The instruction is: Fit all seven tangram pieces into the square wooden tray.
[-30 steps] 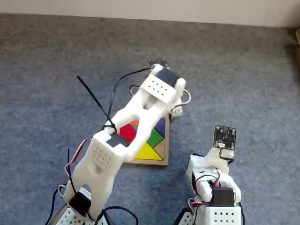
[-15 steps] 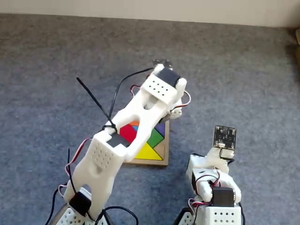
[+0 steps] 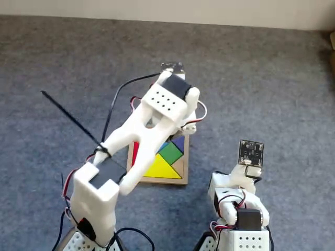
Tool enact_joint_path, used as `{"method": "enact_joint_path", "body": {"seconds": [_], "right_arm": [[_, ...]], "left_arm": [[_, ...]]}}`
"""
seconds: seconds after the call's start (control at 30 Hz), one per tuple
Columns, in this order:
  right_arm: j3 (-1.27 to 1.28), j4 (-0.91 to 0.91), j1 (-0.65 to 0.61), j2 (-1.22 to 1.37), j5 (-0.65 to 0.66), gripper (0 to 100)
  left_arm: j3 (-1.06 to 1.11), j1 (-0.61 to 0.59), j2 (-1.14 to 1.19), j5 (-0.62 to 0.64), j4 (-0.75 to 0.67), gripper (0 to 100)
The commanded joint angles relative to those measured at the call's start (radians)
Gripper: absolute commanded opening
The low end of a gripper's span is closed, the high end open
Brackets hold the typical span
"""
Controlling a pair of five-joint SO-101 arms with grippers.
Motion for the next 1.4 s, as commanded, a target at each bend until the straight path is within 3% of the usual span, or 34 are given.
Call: {"method": "enact_joint_path", "body": {"seconds": [0.0, 0.47, 1.0, 1.17, 1.37], "right_arm": [[0.124, -0.018, 0.013, -0.010, 0.008, 0.6], [0.124, -0.018, 0.013, -0.010, 0.008, 0.6], [0.124, -0.018, 0.013, -0.010, 0.008, 0.6], [0.124, -0.018, 0.013, -0.010, 0.008, 0.6], [0.124, -0.018, 0.013, -0.010, 0.008, 0.6]], "left_arm": [[0.084, -0.012, -0.114, -0.028, -0.074, 1], [0.631, -0.012, -0.530, -0.149, -0.497, 1], [1.392, -0.013, -1.079, -0.460, -1.278, 1], [1.564, -0.070, -1.198, -0.528, -1.485, 1], [1.635, -0.110, -1.254, -0.532, -1.570, 1]]}}
